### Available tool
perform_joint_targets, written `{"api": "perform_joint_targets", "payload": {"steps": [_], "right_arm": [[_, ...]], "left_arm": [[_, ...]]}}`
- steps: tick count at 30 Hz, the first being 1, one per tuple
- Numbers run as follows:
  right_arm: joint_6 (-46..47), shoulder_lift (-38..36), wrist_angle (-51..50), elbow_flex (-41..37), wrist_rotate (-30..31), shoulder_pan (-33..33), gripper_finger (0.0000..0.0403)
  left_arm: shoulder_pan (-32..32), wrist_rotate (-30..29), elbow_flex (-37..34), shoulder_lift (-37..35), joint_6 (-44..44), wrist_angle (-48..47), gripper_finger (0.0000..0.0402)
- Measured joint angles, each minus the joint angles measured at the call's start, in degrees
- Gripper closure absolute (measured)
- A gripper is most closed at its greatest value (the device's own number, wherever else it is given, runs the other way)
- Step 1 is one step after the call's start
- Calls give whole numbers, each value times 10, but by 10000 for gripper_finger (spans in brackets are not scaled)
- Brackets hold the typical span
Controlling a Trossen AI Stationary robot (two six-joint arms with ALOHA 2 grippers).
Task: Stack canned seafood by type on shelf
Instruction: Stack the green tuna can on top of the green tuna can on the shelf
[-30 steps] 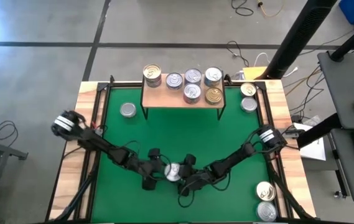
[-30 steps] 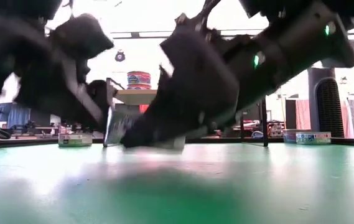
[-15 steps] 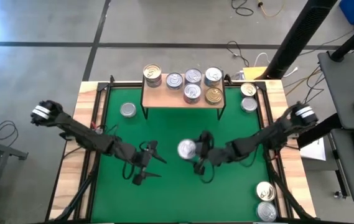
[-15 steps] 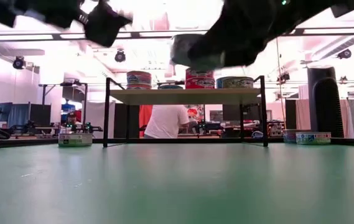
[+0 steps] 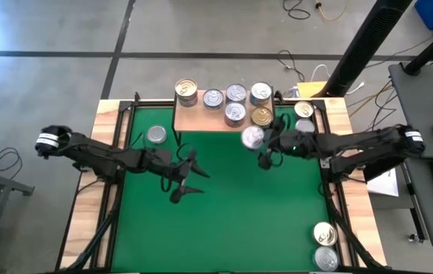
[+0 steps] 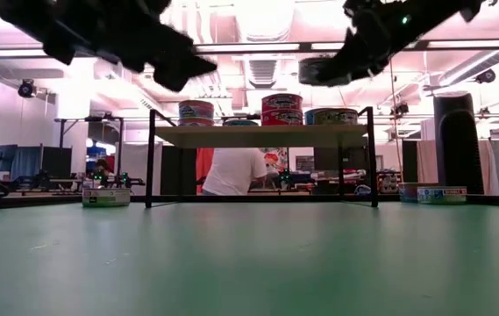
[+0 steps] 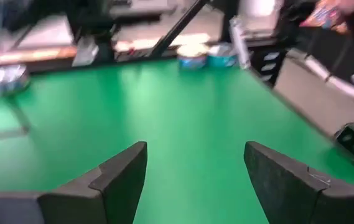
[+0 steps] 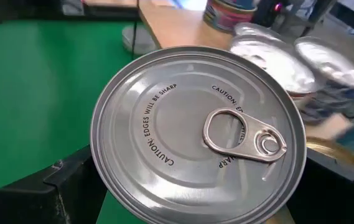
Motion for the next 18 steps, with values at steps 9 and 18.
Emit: {"api": "perform_joint_targets", "payload": {"steps": [9,18], "right_arm": [[-50,-29,-170,93,-14,-73,28],[-80,-38,-166,97,-123,-186,28]], "left_arm": [[42,0,0,-71,24,-83,147],[71,2,65,-99,91,-89,147]]}}
